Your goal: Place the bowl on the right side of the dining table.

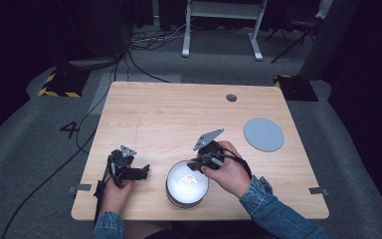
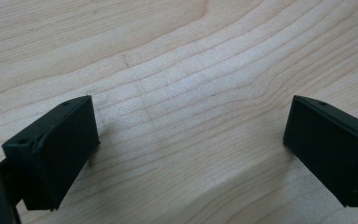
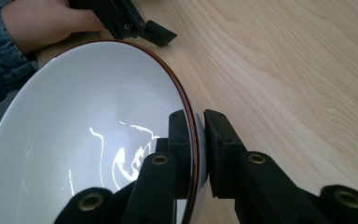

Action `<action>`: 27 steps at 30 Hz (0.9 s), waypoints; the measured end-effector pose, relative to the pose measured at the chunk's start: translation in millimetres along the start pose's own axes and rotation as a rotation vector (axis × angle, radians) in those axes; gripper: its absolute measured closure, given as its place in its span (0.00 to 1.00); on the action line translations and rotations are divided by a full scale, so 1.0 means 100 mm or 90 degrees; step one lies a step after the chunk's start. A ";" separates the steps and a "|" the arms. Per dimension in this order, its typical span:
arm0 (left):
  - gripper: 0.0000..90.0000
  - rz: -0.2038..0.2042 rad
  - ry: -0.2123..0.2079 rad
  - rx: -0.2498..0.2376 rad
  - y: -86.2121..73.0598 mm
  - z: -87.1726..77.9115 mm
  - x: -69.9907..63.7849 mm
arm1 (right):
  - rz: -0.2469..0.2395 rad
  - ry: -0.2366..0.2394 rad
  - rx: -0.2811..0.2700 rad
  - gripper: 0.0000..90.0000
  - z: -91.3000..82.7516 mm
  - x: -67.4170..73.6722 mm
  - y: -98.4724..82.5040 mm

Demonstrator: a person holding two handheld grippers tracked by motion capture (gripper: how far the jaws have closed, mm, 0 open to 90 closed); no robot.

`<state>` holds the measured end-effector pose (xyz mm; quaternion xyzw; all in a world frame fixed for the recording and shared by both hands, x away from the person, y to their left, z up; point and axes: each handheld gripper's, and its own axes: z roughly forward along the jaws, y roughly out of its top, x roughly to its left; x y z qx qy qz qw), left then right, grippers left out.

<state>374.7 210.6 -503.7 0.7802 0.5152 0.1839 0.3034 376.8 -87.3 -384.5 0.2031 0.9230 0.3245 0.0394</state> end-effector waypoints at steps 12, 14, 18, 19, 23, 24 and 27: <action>0.04 0.000 0.000 0.000 0.00 0.00 0.00 | 0.006 -0.003 -0.018 0.91 -0.20 -0.04 0.11; 0.04 0.000 0.003 0.000 0.00 0.00 0.00 | 0.008 -0.008 -0.021 0.91 -0.25 -0.05 0.13; 0.04 -0.001 0.000 0.000 0.00 0.00 0.00 | 0.010 -0.012 -0.025 0.91 -0.29 -0.09 0.16; 0.04 -0.001 0.000 -0.001 0.00 0.00 0.00 | 0.009 -0.014 -0.024 0.91 -0.31 -0.10 0.16; 0.04 -0.001 0.002 0.000 0.00 0.00 0.00 | 0.015 -0.025 -0.023 0.91 -0.36 -0.15 0.18; 0.04 -0.001 0.001 -0.001 0.00 0.00 0.00 | 0.012 -0.028 -0.025 0.91 -0.37 -0.17 0.19; 0.04 -0.001 0.001 0.000 0.00 0.00 0.00 | 0.017 -0.036 -0.029 0.91 -0.40 -0.21 0.20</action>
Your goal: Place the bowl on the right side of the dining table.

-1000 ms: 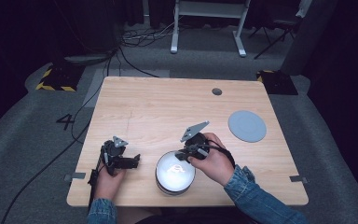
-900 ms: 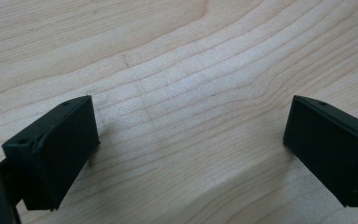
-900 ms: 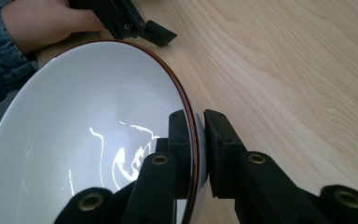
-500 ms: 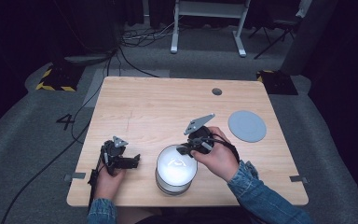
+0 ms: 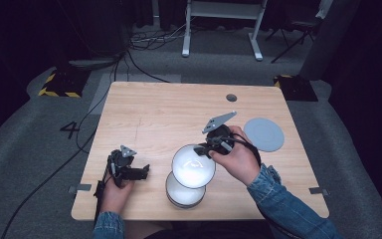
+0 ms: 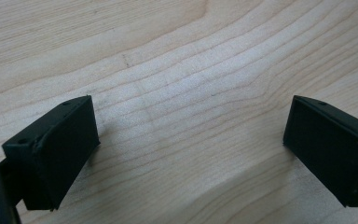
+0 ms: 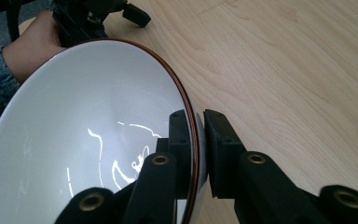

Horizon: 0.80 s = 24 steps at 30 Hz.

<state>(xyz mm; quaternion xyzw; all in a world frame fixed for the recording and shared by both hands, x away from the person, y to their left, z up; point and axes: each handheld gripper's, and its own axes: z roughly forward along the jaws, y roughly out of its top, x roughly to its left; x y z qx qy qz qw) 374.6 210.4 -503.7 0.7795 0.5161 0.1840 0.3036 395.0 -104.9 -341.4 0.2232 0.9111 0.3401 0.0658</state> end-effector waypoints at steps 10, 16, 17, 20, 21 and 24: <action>0.04 0.001 0.001 0.001 0.00 0.00 0.00 | 0.018 -0.025 -0.007 0.91 -0.09 -0.16 0.04; 0.04 0.001 0.000 0.001 0.00 0.00 0.00 | 0.040 -0.036 -0.013 0.91 -0.12 -0.26 0.02; 0.04 0.002 0.003 0.001 0.00 0.00 0.00 | 0.041 -0.036 -0.018 0.91 -0.12 -0.29 0.01; 0.04 0.001 0.001 0.001 0.00 0.00 0.00 | 0.046 -0.049 -0.015 0.91 -0.15 -0.36 -0.01; 0.04 0.001 0.001 0.001 0.00 0.00 0.00 | 0.046 -0.049 -0.015 0.91 -0.15 -0.36 -0.01; 0.04 0.001 0.000 0.001 0.00 0.00 0.00 | 0.063 -0.063 -0.016 0.91 -0.20 -0.45 -0.04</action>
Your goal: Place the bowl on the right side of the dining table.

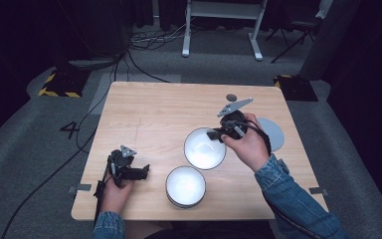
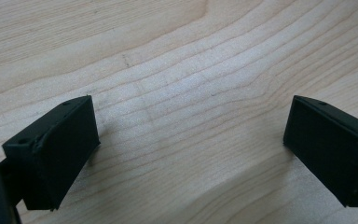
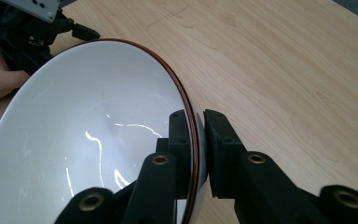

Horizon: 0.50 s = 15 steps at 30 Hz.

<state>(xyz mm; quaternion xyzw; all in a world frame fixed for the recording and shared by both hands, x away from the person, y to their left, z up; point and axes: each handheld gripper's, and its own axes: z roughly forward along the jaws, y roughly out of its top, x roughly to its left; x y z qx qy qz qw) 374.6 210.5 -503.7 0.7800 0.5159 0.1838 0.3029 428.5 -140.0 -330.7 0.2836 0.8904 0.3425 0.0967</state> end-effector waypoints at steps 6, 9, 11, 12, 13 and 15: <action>0.04 0.000 0.000 0.000 0.00 0.00 0.00 | 0.027 -0.017 -0.005 0.91 -0.04 -0.15 -0.04; 0.04 0.000 0.000 0.000 0.00 0.00 0.00 | 0.041 -0.028 -0.008 0.91 -0.06 -0.26 -0.06; 0.04 0.000 0.000 0.000 0.00 0.00 0.00 | 0.042 -0.036 -0.010 0.91 -0.07 -0.32 -0.06; 0.04 0.000 0.000 0.000 0.00 0.00 0.00 | 0.042 -0.036 -0.010 0.91 -0.07 -0.32 -0.06; 0.04 0.001 0.001 0.000 0.00 0.00 0.00 | 0.048 -0.044 -0.011 0.91 -0.08 -0.37 -0.05; 0.04 0.000 0.001 0.000 0.00 0.00 0.00 | 0.052 -0.049 -0.016 0.91 -0.10 -0.43 -0.05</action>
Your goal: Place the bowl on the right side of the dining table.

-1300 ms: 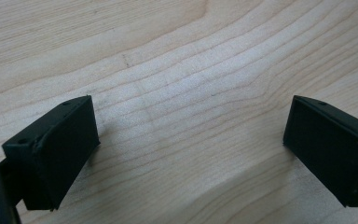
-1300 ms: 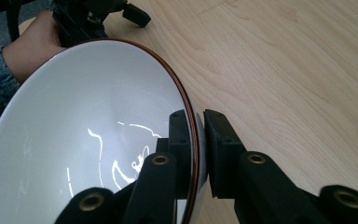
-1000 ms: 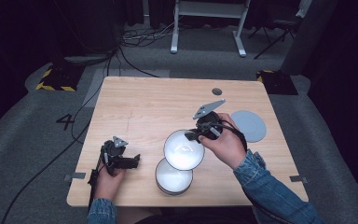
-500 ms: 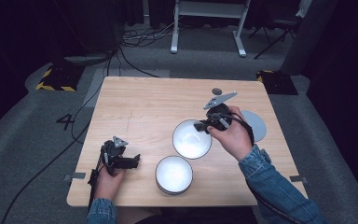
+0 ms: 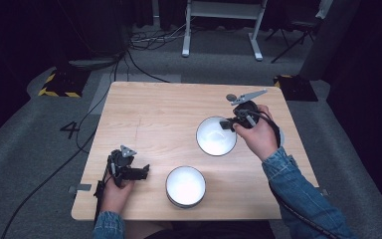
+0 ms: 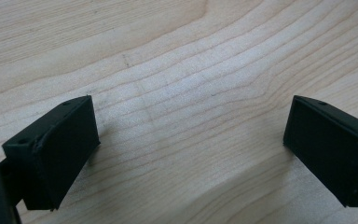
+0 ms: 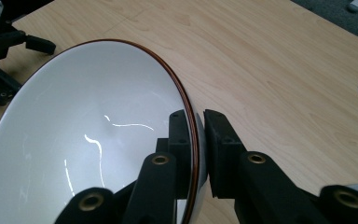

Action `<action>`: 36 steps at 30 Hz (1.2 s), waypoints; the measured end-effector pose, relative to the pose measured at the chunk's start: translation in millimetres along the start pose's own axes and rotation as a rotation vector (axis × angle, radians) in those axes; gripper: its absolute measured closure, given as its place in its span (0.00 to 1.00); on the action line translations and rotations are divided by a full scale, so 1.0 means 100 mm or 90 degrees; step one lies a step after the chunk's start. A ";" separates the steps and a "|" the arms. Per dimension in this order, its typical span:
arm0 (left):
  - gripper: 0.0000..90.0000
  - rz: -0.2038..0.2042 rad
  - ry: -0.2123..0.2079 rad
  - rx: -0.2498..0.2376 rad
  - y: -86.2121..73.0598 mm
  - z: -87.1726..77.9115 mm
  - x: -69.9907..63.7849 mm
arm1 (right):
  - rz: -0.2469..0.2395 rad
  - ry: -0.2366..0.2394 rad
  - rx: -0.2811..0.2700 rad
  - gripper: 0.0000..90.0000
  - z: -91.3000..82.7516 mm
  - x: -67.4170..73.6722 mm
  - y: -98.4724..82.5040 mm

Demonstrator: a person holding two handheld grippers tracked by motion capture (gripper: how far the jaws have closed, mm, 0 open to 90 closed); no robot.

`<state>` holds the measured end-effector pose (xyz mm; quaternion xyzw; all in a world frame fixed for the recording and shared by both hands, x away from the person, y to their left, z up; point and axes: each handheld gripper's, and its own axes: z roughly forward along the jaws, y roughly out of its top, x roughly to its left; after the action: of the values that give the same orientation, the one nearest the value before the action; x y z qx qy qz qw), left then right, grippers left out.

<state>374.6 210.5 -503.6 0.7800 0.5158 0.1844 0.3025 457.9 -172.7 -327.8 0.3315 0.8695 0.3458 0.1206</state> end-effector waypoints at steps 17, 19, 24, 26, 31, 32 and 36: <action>0.04 -0.001 -0.001 0.000 0.00 0.00 0.00 | 0.066 -0.047 -0.012 0.91 -0.08 -0.45 -0.13; 0.04 -0.001 -0.002 -0.001 0.00 0.00 0.00 | 0.072 -0.052 -0.013 0.91 -0.08 -0.51 -0.16; 0.04 -0.001 -0.001 0.000 0.00 0.00 0.00 | 0.092 -0.065 -0.012 0.91 -0.10 -0.65 -0.23; 0.04 -0.001 -0.002 0.000 0.00 0.00 0.00 | 0.093 -0.070 -0.012 0.91 -0.10 -0.67 -0.24; 0.04 -0.001 -0.001 0.000 0.00 0.00 0.00 | 0.114 -0.091 -0.007 0.91 -0.12 -0.83 -0.31; 0.04 -0.001 -0.002 -0.001 0.00 0.00 0.00 | 0.121 -0.094 -0.005 0.91 -0.13 -0.85 -0.31; 0.04 -0.001 -0.002 -0.001 0.00 0.00 0.00 | 0.135 -0.111 0.000 0.91 -0.15 -0.97 -0.35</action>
<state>374.6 210.3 -503.8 0.7799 0.5157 0.1834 0.3037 506.5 -263.2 -342.4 0.4507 0.8157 0.3263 0.1582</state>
